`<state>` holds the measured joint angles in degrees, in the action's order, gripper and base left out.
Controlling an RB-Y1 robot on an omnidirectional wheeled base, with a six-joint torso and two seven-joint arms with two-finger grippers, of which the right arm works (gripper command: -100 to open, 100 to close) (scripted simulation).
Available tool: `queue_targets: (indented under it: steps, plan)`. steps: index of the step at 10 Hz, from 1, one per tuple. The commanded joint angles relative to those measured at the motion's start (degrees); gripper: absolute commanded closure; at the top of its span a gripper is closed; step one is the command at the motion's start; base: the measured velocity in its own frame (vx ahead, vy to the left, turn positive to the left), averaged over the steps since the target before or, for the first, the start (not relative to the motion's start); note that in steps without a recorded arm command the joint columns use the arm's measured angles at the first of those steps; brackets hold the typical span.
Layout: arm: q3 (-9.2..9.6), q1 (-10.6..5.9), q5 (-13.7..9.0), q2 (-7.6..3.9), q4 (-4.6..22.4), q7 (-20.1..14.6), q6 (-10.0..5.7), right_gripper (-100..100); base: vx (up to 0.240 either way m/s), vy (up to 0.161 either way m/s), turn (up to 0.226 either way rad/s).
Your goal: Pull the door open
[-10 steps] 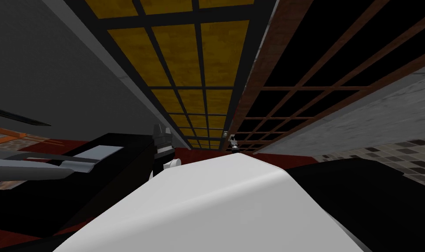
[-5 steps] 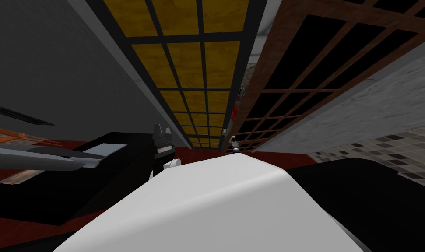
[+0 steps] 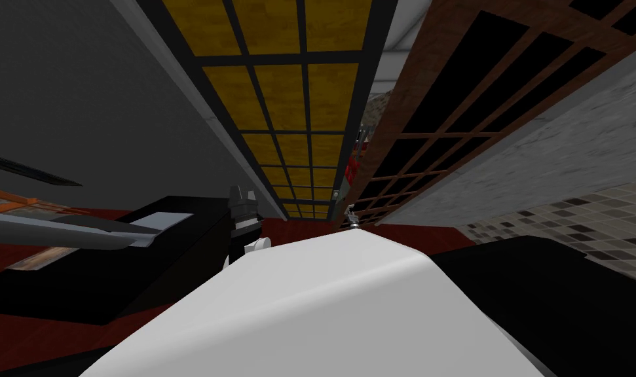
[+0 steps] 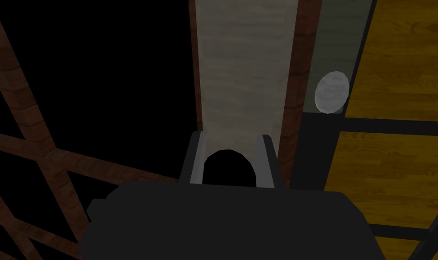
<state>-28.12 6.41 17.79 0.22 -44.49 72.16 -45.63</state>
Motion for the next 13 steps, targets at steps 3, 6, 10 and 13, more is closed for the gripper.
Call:
queue_targets:
  steps: [3,6,10,13]
  plan:
    - [1.51,2.38,0.77,-1.26,-2.46,-1.79,0.19,-100,-0.1,0.007,0.014]
    - [3.6,1.99,2.23,-3.1,-3.37,-2.64,-1.09,-100,-0.207,-0.057,0.107]
    - [6.57,1.44,4.3,-4.4,-4.67,-3.84,-2.89,-100,-0.231,-0.071,0.093]
    - [7.47,0.9,4.96,-4.38,-4.53,-3.89,-3.65,-100,-0.176,-0.079,0.078]
